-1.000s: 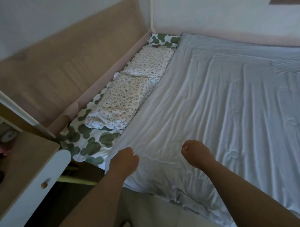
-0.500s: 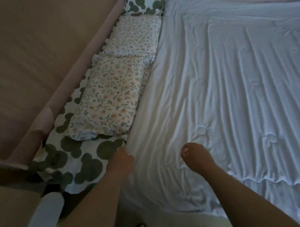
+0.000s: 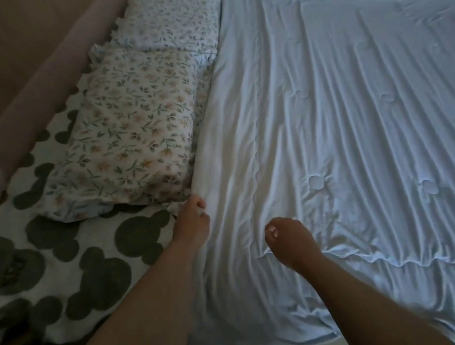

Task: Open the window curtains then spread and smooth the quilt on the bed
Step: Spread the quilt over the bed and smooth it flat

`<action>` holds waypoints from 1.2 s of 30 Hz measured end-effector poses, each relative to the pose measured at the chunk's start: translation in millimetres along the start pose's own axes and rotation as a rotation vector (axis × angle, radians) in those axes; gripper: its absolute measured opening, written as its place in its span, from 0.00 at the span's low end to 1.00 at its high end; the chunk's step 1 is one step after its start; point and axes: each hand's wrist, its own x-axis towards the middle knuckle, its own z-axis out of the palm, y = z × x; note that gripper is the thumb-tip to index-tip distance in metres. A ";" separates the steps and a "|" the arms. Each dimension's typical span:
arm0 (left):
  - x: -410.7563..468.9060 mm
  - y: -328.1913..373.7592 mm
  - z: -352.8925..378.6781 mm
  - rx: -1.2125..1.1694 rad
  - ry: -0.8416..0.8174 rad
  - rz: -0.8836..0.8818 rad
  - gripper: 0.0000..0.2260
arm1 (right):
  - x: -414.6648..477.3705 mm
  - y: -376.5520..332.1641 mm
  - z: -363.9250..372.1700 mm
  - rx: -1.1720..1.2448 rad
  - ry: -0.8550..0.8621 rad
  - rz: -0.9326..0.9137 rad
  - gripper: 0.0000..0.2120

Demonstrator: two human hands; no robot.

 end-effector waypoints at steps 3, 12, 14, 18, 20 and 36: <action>-14.7 -6.9 -14.2 -0.019 0.273 0.078 0.10 | 0.6 -5.9 2.2 -0.026 0.024 0.007 0.12; -26.8 -8.6 -24.1 0.120 0.074 -0.197 0.13 | -8.0 -20.0 10.5 -0.052 -0.020 -0.023 0.13; -27.3 2.2 -25.1 -0.078 0.332 -0.021 0.12 | -7.0 -17.7 12.2 -0.049 0.004 -0.018 0.13; -37.3 -34.6 -21.9 0.117 0.227 -0.223 0.16 | -4.7 -13.2 17.0 -0.025 0.000 0.009 0.12; -38.0 -49.9 -14.3 0.326 0.042 -0.237 0.17 | -4.3 -9.0 21.1 -0.022 -0.031 0.016 0.12; -115.4 -123.7 -18.6 0.273 -0.145 -0.352 0.18 | -85.4 54.3 58.8 -0.064 -0.155 0.316 0.09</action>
